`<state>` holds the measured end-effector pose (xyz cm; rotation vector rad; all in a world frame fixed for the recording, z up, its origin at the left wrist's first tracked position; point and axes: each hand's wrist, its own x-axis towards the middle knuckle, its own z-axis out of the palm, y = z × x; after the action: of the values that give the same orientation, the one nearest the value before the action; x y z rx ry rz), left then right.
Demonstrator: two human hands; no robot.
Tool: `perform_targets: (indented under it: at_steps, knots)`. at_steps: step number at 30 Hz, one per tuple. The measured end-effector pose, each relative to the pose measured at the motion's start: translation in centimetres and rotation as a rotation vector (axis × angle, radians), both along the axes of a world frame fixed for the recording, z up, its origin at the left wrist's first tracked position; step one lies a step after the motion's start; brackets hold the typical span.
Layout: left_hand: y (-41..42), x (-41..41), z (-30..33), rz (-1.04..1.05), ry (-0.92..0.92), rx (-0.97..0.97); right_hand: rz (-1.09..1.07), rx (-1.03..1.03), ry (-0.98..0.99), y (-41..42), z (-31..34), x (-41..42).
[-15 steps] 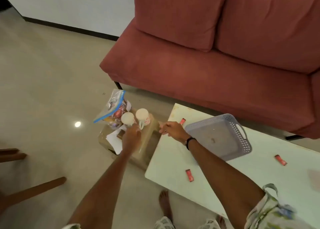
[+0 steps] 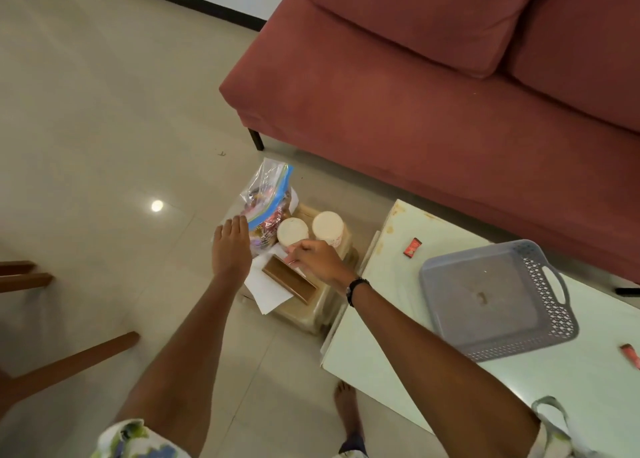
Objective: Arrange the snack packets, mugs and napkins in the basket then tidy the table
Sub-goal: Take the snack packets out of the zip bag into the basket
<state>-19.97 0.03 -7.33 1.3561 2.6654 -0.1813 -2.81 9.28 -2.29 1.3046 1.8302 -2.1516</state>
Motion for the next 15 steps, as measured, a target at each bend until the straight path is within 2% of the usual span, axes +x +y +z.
perform_targets:
  at_steps: [6, 7, 10, 12, 15]
  knots:
    - [-0.2, -2.0, 0.2, 0.023, 0.075, -0.055, -0.009, 0.016, -0.01, 0.1, -1.1, -1.3]
    - [-0.1, -2.2, 0.6, 0.04, 0.066, -0.026, -0.014, 0.023, -0.006, 0.2, -1.0, -1.4]
    - [0.7, -2.6, 2.8, 0.225, -0.119, 0.101, -0.026, 0.025, 0.016, 0.4, -0.5, -1.4]
    - [1.5, -3.4, 4.0, 0.364, -0.126, 0.248, -0.039, 0.018, 0.032, 0.5, 0.0, -1.4]
    - [3.2, -4.4, 6.5, 0.424, -0.115, 0.351, -0.035, 0.027, 0.052, 0.7, 0.9, -1.4]
